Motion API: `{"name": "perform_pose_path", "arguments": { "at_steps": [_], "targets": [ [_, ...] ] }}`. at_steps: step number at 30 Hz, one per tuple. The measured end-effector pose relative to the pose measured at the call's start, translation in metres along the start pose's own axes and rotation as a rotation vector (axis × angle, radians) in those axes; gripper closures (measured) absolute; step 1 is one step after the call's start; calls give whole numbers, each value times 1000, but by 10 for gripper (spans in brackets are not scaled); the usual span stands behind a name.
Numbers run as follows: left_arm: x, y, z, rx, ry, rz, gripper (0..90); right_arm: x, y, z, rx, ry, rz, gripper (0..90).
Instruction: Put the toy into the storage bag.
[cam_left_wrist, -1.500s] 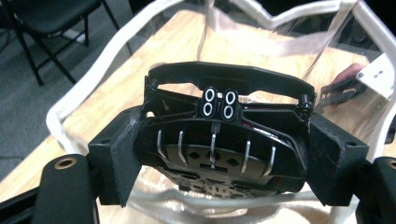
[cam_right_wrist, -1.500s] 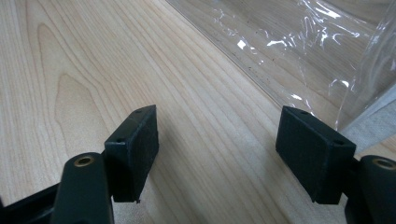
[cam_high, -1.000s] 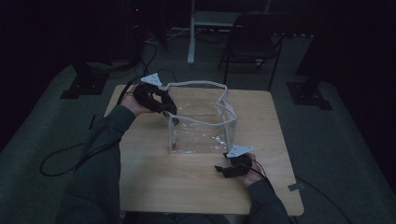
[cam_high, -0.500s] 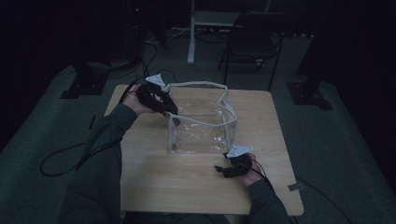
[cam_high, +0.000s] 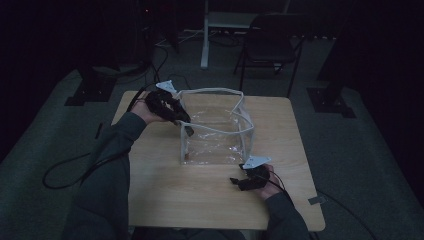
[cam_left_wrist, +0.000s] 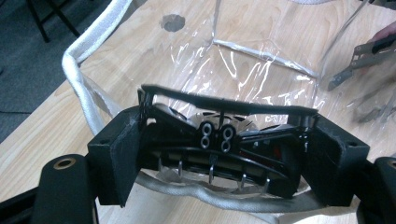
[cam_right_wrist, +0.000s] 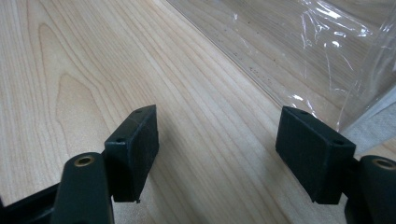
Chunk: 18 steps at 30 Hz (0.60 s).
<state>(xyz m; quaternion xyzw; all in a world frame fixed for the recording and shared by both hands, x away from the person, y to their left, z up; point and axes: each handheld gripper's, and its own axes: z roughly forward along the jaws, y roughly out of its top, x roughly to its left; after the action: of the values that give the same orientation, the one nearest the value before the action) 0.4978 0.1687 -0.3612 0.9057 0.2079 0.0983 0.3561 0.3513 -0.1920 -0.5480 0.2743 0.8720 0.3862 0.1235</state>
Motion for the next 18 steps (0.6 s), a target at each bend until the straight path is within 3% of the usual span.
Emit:
{"name": "perform_pose_path", "arguments": {
  "at_steps": [2, 7, 9, 18],
  "targets": [
    [0, 0, 1, 16, 2, 7, 236, 0, 0, 0, -1, 2, -2, 293],
    [0, 1, 4, 4, -6, -4, 237, 1, 0, 0, -2, 4, -2, 293],
    [-1, 1, 5, 26, 9, 7, 243, 1, 0, 0, -1, 5, -3, 293],
    [-1, -1, 5, 17, 7, -5, 242, 1, 0, 0, -1, 4, -4, 293]
  ]
}}
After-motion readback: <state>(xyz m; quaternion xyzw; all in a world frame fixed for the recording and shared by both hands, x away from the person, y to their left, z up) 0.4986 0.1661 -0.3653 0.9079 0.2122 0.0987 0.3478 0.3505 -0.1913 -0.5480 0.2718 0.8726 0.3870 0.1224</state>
